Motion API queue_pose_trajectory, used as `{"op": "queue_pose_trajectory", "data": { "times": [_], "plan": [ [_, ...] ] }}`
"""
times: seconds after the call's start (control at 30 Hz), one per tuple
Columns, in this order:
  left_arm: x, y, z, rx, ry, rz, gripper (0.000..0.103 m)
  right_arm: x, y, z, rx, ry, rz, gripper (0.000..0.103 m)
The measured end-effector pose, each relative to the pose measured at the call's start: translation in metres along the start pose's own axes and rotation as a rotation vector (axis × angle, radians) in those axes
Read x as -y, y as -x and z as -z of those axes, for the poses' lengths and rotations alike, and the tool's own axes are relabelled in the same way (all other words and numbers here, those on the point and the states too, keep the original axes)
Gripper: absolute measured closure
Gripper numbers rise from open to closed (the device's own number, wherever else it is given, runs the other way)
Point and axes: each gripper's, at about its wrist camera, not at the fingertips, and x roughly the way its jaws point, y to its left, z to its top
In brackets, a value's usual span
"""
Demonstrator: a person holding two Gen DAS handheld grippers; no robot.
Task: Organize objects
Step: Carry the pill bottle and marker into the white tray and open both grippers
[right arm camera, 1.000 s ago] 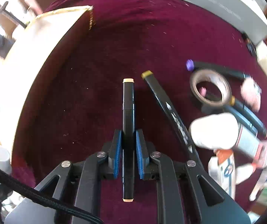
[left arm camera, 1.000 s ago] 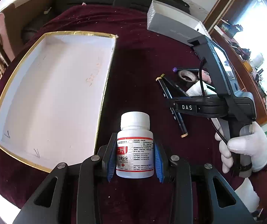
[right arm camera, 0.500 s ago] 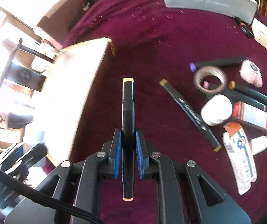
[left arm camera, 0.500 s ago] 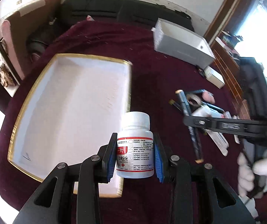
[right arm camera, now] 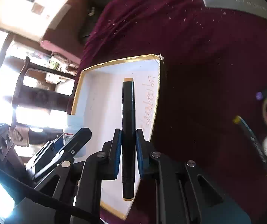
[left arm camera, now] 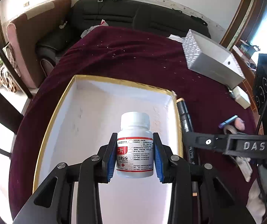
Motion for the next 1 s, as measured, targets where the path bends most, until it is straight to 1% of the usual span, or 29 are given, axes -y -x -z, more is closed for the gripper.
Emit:
{"op": "queue_pose_trajectory", "data": {
  "times": [0.1, 0.13, 0.23, 0.3, 0.4, 0.57, 0.8, 1.0],
  "plan": [
    [-0.003, -0.02, -0.004, -0.014, -0.01, -0.003, 0.073, -0.003, -0.017, -0.009, 0.003, -0.047, 0.039, 0.09],
    [-0.004, -0.029, -0.006, -0.023, -0.013, -0.004, 0.073, -0.003, -0.016, -0.006, 0.005, -0.054, 0.051, 0.09],
    [-0.006, -0.046, -0.01, -0.039, -0.01, -0.008, 0.073, -0.004, -0.023, -0.016, 0.018, -0.051, 0.111, 0.09],
    [-0.01, -0.057, -0.012, -0.058, 0.011, 0.013, 0.073, -0.002, -0.026, -0.02, 0.02, -0.053, 0.129, 0.09],
    [-0.011, -0.067, -0.013, -0.063, 0.009, 0.016, 0.073, 0.001, -0.031, -0.025, 0.021, -0.058, 0.148, 0.09],
    [-0.008, -0.078, -0.015, -0.07, 0.0, 0.016, 0.073, 0.004, -0.036, -0.027, 0.016, -0.066, 0.161, 0.09],
    [-0.001, -0.083, -0.018, -0.063, -0.022, 0.022, 0.073, 0.007, -0.039, -0.028, 0.014, -0.067, 0.182, 0.09],
    [0.002, -0.084, -0.018, -0.058, -0.027, 0.001, 0.072, 0.011, -0.037, -0.027, 0.017, -0.083, 0.181, 0.09]
  ]
}}
